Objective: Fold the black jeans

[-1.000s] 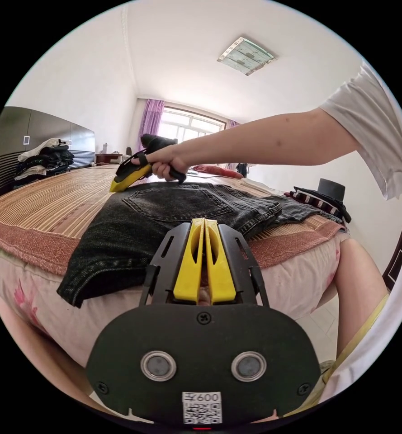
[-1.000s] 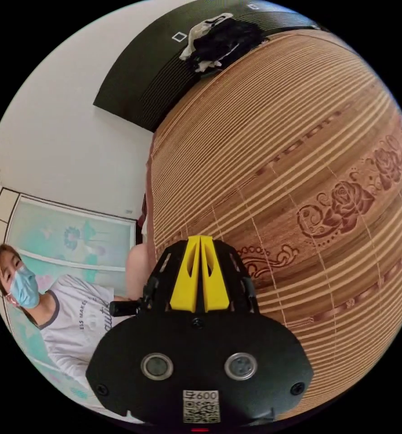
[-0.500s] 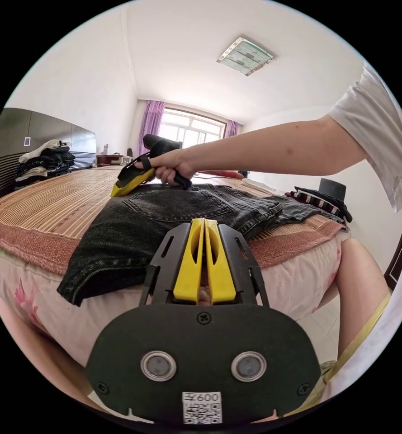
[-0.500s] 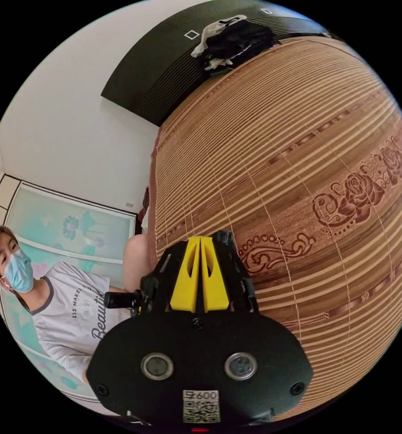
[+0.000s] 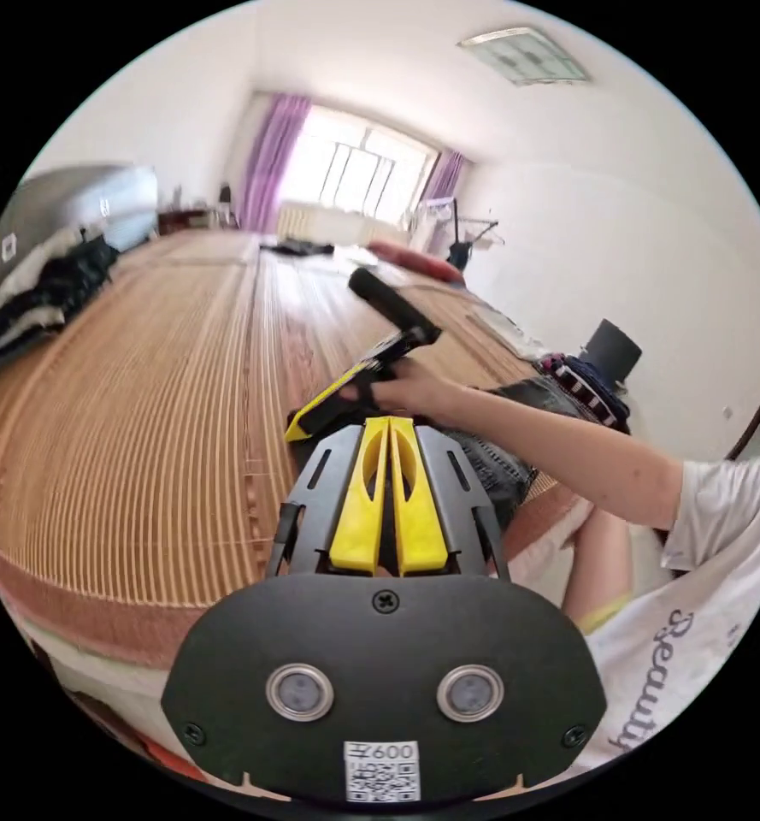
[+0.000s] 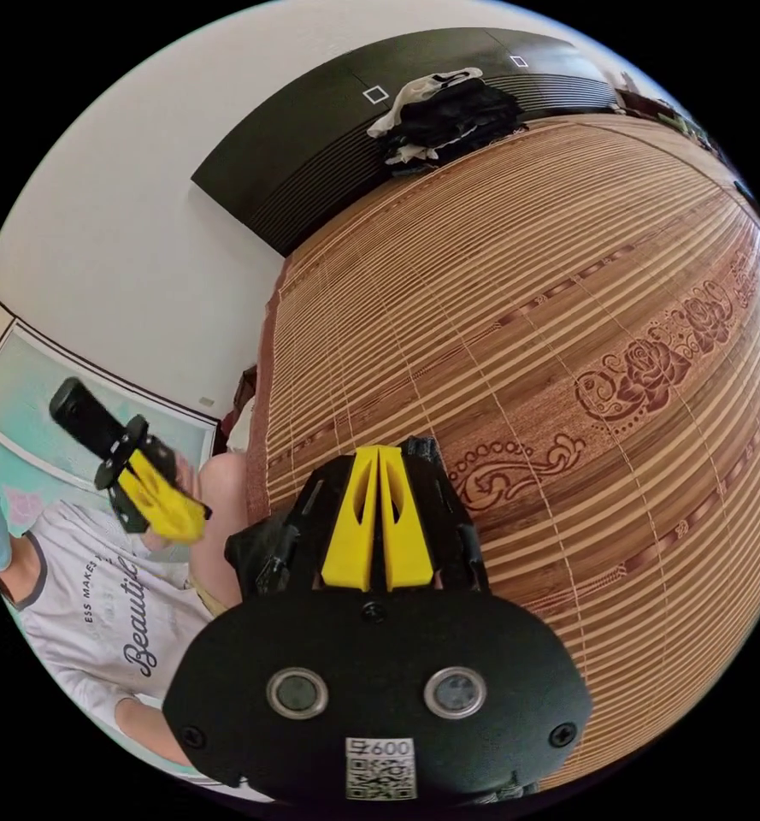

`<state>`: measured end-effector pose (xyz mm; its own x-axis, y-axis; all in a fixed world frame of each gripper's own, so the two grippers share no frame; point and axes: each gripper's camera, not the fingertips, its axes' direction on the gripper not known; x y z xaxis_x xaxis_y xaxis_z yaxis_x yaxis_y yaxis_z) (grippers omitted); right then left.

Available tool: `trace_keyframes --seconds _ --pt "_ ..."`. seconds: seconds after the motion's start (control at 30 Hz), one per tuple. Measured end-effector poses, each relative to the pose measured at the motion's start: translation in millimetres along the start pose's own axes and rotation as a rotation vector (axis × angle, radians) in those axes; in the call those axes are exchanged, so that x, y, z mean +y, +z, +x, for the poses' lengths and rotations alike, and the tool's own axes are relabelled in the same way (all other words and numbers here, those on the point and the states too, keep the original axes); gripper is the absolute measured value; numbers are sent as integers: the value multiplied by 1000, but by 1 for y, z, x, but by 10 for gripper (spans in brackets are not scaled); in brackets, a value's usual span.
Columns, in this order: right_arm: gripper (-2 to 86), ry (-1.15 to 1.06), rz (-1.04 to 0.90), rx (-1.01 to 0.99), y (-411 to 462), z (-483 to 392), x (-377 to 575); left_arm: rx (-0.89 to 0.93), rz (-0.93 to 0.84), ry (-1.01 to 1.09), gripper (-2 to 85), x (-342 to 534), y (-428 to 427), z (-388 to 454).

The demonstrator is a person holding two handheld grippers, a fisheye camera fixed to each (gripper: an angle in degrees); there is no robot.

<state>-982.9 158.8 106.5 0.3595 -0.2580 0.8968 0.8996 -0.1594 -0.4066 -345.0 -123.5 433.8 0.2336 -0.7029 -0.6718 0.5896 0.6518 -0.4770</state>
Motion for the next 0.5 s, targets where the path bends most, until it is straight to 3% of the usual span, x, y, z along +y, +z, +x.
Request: trace_keyframes --seconds 0.1,0.2,0.27,0.5 --pt "-9 27 8 -18 9 6 8 267 -154 -99 5 -33 34 -92" --pt "-9 8 24 -5 20 8 19 390 -291 -172 4 -31 60 -127" --pt "-9 11 26 -13 29 13 25 450 -259 -275 3 -23 53 -146" --pt "-9 7 40 -27 54 24 47 555 -281 -259 1 26 26 -143"
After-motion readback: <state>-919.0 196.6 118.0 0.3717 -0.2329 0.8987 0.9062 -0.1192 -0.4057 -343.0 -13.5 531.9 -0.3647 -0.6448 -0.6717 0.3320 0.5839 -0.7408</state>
